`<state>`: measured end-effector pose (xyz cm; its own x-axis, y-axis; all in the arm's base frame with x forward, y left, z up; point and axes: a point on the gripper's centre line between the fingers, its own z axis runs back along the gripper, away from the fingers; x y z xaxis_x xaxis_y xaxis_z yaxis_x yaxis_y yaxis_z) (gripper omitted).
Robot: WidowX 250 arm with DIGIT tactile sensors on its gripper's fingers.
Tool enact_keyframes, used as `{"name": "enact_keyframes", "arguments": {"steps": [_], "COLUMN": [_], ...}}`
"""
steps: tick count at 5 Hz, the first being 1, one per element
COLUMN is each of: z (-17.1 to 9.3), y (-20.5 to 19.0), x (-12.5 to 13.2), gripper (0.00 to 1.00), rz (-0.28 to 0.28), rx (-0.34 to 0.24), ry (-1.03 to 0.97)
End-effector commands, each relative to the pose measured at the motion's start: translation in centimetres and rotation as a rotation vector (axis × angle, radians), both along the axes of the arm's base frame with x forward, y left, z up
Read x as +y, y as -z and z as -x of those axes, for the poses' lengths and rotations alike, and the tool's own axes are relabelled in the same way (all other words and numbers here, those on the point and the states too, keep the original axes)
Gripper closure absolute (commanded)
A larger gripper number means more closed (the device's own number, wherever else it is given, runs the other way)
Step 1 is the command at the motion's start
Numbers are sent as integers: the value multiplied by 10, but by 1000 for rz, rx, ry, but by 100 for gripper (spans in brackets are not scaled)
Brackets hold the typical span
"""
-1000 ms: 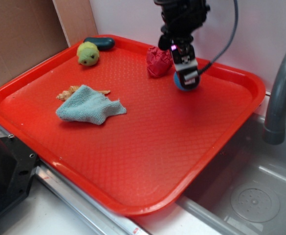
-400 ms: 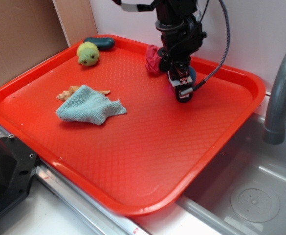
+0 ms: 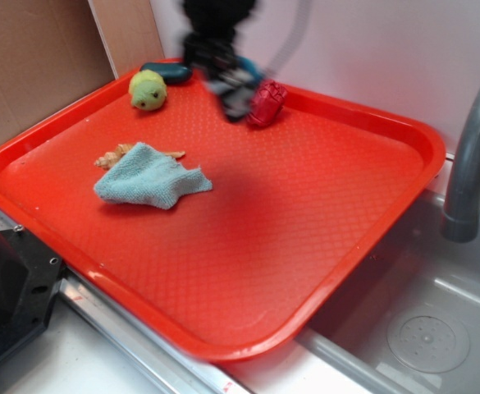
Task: Grab the blue ball.
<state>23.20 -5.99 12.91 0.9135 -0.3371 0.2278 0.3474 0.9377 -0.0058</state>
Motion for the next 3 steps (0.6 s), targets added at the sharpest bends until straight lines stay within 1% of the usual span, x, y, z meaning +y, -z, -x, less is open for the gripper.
{"name": "enact_keyframes", "arguments": {"steps": [1,2,3], "z": [73,76,75], "y": [-105,-107,-107], "x": [11,17,33], "gripper": [100,100,100], "rz": [-16,25,84], "rx": [119,133,154], "ry": [-437,-662,-680]}}
